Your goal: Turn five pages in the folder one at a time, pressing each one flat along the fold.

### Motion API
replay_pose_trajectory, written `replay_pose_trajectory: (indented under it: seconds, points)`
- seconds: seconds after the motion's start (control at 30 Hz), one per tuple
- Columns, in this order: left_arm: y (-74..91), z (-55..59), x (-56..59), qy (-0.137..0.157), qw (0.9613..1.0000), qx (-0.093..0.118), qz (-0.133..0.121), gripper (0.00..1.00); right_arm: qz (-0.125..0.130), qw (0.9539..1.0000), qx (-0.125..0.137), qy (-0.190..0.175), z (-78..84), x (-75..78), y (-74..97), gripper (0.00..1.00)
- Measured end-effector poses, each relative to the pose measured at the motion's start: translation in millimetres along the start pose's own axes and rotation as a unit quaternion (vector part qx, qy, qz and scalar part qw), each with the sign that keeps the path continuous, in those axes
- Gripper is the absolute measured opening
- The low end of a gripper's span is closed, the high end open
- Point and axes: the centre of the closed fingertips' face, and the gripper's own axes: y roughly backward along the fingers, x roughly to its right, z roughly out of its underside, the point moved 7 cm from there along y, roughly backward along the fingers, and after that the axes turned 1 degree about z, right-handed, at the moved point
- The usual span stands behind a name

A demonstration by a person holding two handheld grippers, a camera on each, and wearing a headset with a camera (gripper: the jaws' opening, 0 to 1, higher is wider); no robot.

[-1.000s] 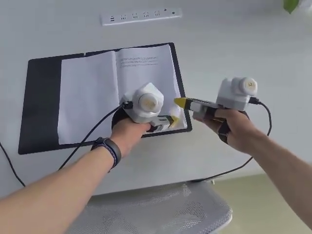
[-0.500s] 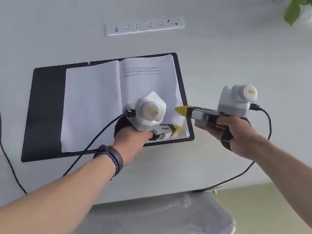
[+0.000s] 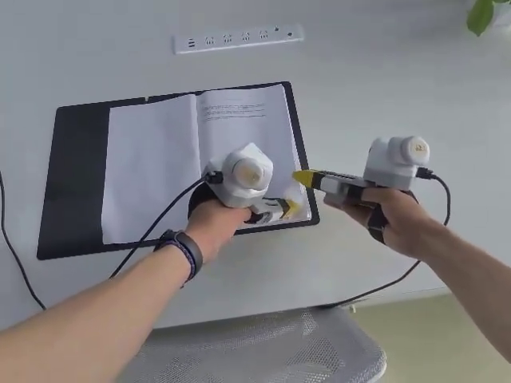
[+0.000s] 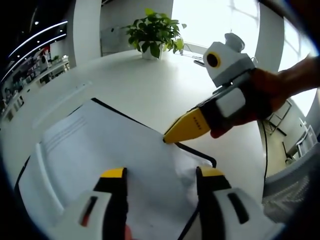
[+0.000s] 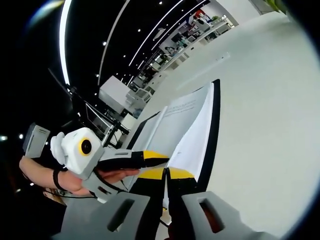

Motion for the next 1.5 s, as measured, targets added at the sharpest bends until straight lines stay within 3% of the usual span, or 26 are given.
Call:
replay_pose_trajectory:
  seconds: [0.3, 0.53, 0.8, 1.5]
  points:
    - [16.1, -0.7, 1.5, -0.003, 1.0, 0.0, 0.001, 0.61, 0.001, 1.0, 0.006, -0.005, -1.3, -1.0, 1.5, 0.0]
    - [40.5, -6.8, -7.9, 0.009, 0.9996, 0.024, -0.012, 0.63, 0.004, 0.9998, 0.013, -0.016, -1.4, -2.9, 5.4, 0.0]
    - [68.0, -4.6, -20.3, 0.017, 0.9986, 0.04, -0.03, 0.65, 0.003, 0.9997, 0.021, -0.013, -5.7, -11.6, 4.8, 0.0]
    - [147.2, 17.9, -58.8, 0.057, 0.9914, 0.082, -0.084, 0.68, -0.021, 0.9989, 0.042, -0.005, -24.8, -45.6, 2.5, 0.0]
